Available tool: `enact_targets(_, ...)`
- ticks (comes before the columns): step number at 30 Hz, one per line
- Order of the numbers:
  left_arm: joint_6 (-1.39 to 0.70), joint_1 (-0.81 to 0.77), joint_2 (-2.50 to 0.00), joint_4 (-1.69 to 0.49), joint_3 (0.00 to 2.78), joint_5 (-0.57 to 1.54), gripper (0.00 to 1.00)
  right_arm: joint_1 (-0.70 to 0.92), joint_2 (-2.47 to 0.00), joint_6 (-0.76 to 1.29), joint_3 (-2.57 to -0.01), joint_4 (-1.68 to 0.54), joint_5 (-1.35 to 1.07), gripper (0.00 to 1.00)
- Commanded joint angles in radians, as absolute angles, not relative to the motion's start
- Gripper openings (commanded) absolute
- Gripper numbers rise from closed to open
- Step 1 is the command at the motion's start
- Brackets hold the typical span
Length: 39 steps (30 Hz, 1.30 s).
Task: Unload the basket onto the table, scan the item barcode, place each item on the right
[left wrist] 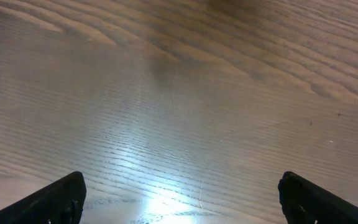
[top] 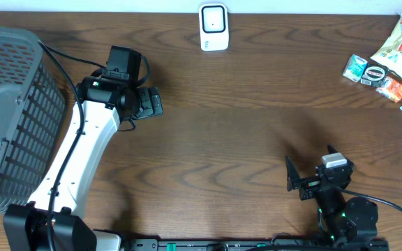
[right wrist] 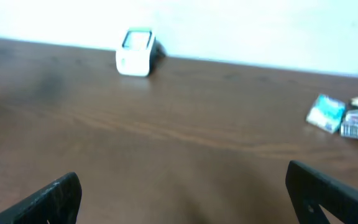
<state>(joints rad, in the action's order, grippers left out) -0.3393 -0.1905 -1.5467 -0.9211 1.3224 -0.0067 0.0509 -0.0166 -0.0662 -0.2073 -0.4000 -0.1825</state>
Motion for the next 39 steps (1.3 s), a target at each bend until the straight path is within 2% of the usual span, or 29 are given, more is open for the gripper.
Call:
enact_targets(1,-0.333,-0.186,-1.549,-0.927,1.328,-0.020,0.98,0.044,-0.006,-0.093,-0.176,-0.323,-0.195,0.99)
enact_targets(14,-0.333,-0.186,-1.549,-0.927,1.328,-0.020,0.98,0.044,-0.006,-0.094,-0.004,-0.036,-0.192,0.99)
enact_targets(27,-0.333,-0.186,-1.549,-0.927,1.328,-0.020,0.98,0.035,-0.006,-0.084,-0.006,-0.064,-0.146,0.99)
enact_targets(33,-0.333,-0.186,-1.549,-0.927,1.328,-0.020,0.98,0.033,-0.006,0.068,-0.006,-0.078,-0.030,0.99)
enact_targets(39,-0.333,-0.186,-1.549,-0.927,1.328,-0.020,0.98,0.033,-0.006,0.036,-0.006,-0.079,-0.029,0.99)
